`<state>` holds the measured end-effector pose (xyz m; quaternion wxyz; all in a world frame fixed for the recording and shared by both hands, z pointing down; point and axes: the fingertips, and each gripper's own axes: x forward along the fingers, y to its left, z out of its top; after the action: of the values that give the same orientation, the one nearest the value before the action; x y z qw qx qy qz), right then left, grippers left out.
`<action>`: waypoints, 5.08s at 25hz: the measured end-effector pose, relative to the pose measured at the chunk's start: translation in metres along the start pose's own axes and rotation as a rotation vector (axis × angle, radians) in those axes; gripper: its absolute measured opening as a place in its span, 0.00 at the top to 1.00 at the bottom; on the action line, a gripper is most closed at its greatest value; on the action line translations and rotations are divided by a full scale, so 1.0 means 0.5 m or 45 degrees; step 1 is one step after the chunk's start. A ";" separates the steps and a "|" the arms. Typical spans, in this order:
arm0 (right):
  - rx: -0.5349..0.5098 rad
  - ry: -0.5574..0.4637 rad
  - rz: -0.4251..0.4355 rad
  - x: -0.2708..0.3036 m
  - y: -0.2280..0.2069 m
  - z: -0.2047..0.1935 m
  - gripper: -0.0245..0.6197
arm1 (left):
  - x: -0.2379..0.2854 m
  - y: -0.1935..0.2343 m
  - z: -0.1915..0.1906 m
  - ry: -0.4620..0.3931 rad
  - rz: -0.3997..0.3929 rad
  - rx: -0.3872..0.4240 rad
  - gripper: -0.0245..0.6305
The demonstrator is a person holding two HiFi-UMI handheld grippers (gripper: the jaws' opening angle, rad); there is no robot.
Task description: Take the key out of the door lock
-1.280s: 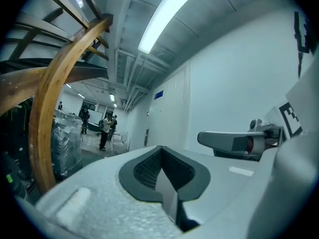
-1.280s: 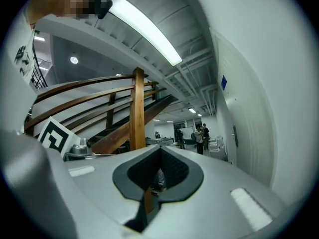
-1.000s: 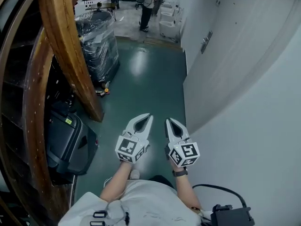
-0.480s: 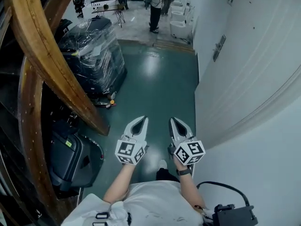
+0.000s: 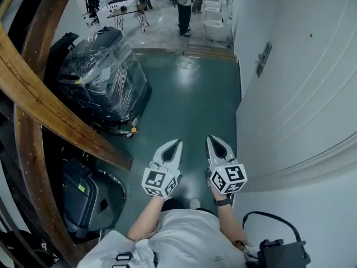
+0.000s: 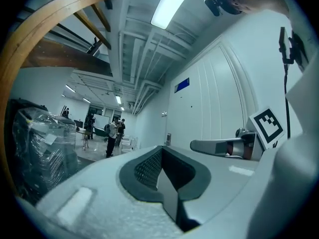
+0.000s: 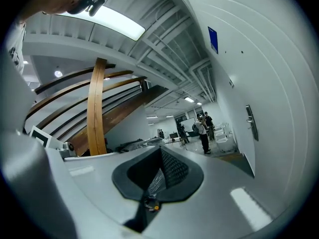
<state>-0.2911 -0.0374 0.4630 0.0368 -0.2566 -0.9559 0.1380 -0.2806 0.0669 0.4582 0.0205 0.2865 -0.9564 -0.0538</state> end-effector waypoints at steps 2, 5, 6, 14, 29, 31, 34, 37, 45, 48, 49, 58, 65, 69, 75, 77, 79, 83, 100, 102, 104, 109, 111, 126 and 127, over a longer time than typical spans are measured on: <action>0.029 0.024 -0.002 0.036 -0.017 -0.017 0.96 | 0.030 0.021 -0.011 0.009 -0.005 -0.028 0.96; 0.105 0.018 0.026 0.112 -0.038 -0.025 0.95 | 0.083 0.071 -0.012 0.007 -0.029 -0.041 0.96; 0.113 0.013 0.034 0.142 -0.045 -0.026 0.95 | 0.104 0.094 -0.012 0.002 -0.038 -0.047 0.96; 0.073 0.033 -0.041 0.472 -0.102 -0.025 0.95 | 0.318 0.370 0.026 -0.008 -0.051 0.031 0.96; -0.028 0.201 -0.131 0.867 -0.212 -0.053 0.95 | 0.573 0.702 0.017 0.016 -0.069 -0.138 0.96; 0.012 0.204 -0.113 0.920 -0.241 -0.066 0.95 | 0.619 0.732 0.015 0.013 -0.062 -0.136 0.96; 0.193 0.188 0.002 1.032 -0.278 -0.062 0.95 | 0.702 0.784 0.037 -0.070 -0.034 -0.103 0.96; 0.196 0.104 0.055 1.142 -0.345 0.015 0.95 | 0.819 0.823 0.095 -0.155 -0.032 -0.027 0.96; -0.101 -0.039 -0.151 1.206 -0.637 0.180 0.95 | 1.196 0.782 0.190 -0.174 -0.209 0.075 0.96; -0.020 -0.051 -0.323 1.151 -0.766 0.176 0.95 | 1.305 0.684 0.139 -0.094 -0.390 0.047 0.96; 0.000 -0.059 -0.399 1.121 -0.809 0.177 0.95 | 1.337 0.638 0.121 -0.058 -0.470 0.043 0.96; 0.009 -0.282 -1.173 0.769 -1.079 0.256 0.95 | 1.515 0.203 0.032 0.106 -1.248 0.008 0.96; -0.060 -0.332 -1.620 0.608 -1.159 0.297 0.95 | 1.600 -0.036 0.002 0.178 -1.693 -0.031 0.96; -0.028 -0.354 -1.831 0.534 -1.189 0.294 0.95 | 1.649 -0.126 -0.014 0.200 -1.814 -0.048 0.96; 0.034 -0.377 -1.968 0.522 -1.223 0.280 0.95 | 1.696 -0.168 -0.043 0.228 -1.945 0.010 0.96; 0.027 -0.365 -1.984 0.532 -1.228 0.277 0.95 | 1.719 -0.176 -0.047 0.230 -1.969 0.013 0.96; 0.025 -0.343 -1.988 0.543 -1.233 0.264 0.95 | 1.745 -0.186 -0.050 0.216 -1.981 0.004 0.90; 0.137 -0.380 -1.971 0.543 -1.241 0.219 0.95 | 1.766 -0.210 -0.073 0.209 -2.011 0.044 0.74; 0.489 -0.363 -1.873 0.539 -1.285 0.045 0.95 | 1.785 -0.265 -0.049 0.071 -1.996 0.004 0.84; 0.575 -0.413 -1.834 0.547 -1.295 0.018 0.95 | 1.786 -0.265 -0.048 0.073 -1.990 -0.001 0.84; 0.676 -0.518 -1.771 0.552 -1.308 0.000 0.91 | 1.785 -0.266 -0.044 0.067 -1.987 0.011 0.84; 0.976 -0.884 -1.579 0.562 -1.354 -0.046 0.63 | 1.782 -0.259 -0.043 0.060 -1.990 0.054 0.84; 1.059 -1.059 -1.454 0.561 -1.376 -0.048 0.68 | 1.783 -0.260 -0.046 0.064 -1.987 0.059 0.84; 1.302 -1.700 -1.148 0.534 -1.417 -0.092 0.93 | 1.787 -0.265 -0.050 0.108 -1.979 0.053 0.84; 1.301 -1.712 -1.149 0.535 -1.416 -0.092 0.93 | 1.787 -0.265 -0.051 0.111 -1.977 0.056 0.84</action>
<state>-0.8562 -0.4801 0.7074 -0.3625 0.3161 -0.6101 0.6297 -0.9527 -0.5370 0.4759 0.0089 0.8764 -0.4809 -0.0226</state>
